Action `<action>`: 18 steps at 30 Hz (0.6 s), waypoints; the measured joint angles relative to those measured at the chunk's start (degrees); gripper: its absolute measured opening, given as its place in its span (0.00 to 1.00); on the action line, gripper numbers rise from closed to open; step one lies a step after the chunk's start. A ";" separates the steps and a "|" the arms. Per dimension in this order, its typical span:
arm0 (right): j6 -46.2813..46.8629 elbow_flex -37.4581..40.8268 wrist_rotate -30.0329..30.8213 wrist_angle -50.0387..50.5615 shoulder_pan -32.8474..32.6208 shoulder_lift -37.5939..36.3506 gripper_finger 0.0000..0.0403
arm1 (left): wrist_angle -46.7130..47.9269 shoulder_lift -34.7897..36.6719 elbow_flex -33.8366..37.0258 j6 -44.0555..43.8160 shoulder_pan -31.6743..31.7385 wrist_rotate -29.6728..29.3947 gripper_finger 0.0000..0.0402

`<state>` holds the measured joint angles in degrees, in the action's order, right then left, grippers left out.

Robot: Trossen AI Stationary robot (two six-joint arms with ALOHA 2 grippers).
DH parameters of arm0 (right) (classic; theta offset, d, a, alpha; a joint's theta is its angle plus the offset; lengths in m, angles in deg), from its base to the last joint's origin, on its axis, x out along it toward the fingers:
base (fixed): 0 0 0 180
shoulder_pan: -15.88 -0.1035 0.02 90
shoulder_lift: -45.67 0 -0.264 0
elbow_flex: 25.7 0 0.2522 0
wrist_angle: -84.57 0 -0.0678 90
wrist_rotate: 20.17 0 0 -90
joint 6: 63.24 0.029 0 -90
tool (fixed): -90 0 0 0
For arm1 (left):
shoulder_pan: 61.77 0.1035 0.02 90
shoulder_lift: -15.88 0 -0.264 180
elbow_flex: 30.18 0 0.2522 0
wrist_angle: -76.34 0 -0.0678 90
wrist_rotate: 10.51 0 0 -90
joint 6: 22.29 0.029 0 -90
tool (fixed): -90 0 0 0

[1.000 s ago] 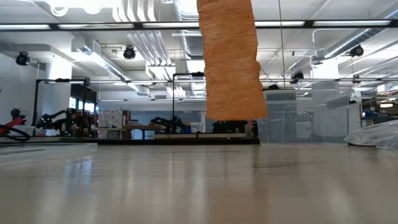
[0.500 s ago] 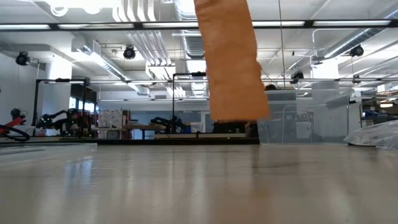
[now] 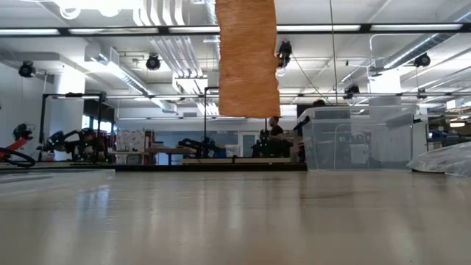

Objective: Roll bandage
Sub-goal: Roll the orange bandage

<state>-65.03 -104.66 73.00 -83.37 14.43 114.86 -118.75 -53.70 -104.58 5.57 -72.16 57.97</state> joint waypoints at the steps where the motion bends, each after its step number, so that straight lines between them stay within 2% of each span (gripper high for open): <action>1: 0.49 0.03 0.07 -1.24 0.02 1.06 0.65 | -0.35 0.00 0.00 -0.16 0.00 0.00 0.00; 5: 0.47 -0.95 1.19 -3.96 0.37 3.84 0.56 | -1.65 0.04 0.00 -0.98 -0.07 0.42 0.00; 8: 0.48 -1.30 1.40 -3.61 0.37 5.35 0.45 | -1.79 0.38 0.00 -1.62 -0.07 0.59 0.00; 14: 0.49 -1.48 1.48 -3.51 0.37 5.80 0.05 | -1.87 1.38 0.00 -1.85 -0.07 0.58 0.00; 18: 0.18 -1.48 1.54 -1.07 0.37 4.90 0.02 | -1.74 2.28 0.00 -1.83 -0.07 -0.30 0.00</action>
<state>-64.85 -106.14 74.54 -84.44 14.80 119.76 -120.49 -51.42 -104.58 3.74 -72.23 57.67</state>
